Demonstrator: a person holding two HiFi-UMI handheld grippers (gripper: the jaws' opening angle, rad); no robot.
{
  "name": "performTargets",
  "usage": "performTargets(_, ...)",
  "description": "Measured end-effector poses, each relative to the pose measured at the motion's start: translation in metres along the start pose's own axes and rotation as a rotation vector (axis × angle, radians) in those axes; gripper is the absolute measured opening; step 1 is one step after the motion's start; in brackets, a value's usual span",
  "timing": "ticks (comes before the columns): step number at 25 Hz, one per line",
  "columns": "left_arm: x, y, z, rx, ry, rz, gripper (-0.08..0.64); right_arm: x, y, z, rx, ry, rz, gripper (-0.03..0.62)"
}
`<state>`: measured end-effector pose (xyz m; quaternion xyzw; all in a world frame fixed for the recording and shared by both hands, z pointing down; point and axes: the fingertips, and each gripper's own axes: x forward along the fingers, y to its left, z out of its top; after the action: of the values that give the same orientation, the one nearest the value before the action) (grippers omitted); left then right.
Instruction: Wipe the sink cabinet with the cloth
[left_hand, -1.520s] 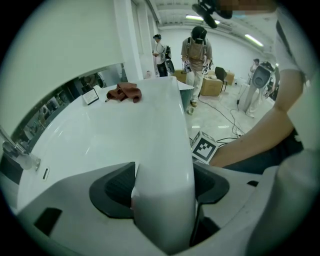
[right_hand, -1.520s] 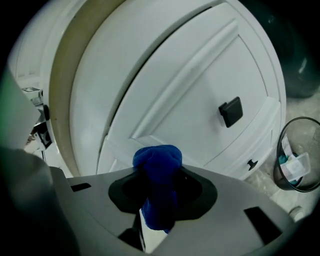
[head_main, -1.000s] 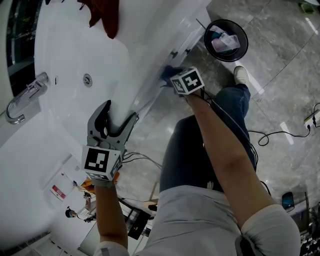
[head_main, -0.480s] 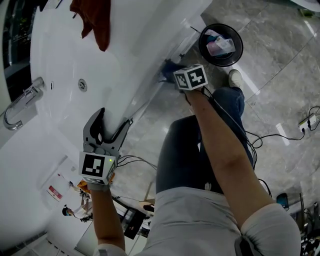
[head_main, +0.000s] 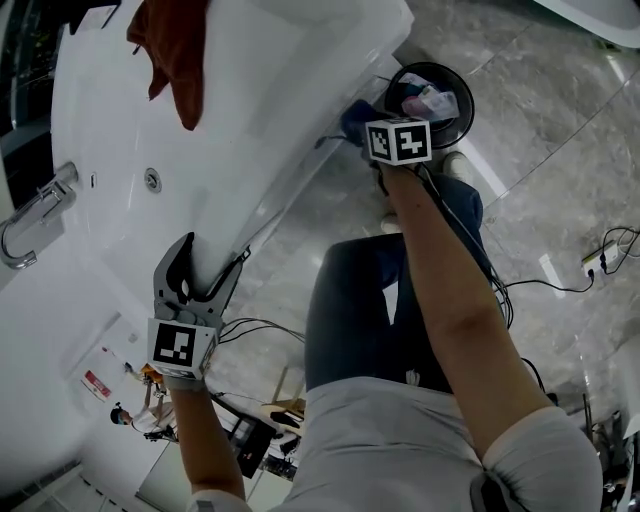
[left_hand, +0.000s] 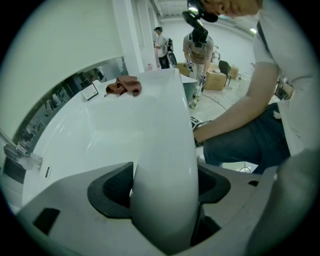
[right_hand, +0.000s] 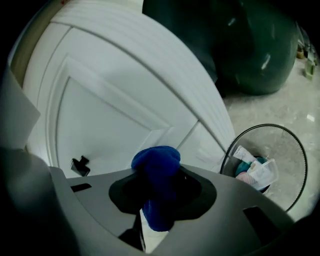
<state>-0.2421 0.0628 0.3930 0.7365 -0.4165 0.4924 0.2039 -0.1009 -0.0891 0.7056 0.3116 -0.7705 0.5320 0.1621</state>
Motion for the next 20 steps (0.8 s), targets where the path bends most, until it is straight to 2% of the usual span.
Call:
performTargets(4, 0.002, 0.0, -0.001, -0.009, 0.007, 0.006, 0.321, -0.012, -0.022, 0.03, -0.016, -0.036, -0.047, 0.114)
performTargets(9, 0.003, 0.0, 0.0, -0.002, 0.014, 0.004, 0.322, -0.028, -0.021, 0.053, -0.155, -0.025, -0.079, 0.114)
performTargets(20, 0.004, 0.0, 0.0, -0.003, 0.011, 0.004, 0.322, -0.073, 0.03, 0.087, -0.348, -0.058, 0.009, 0.114)
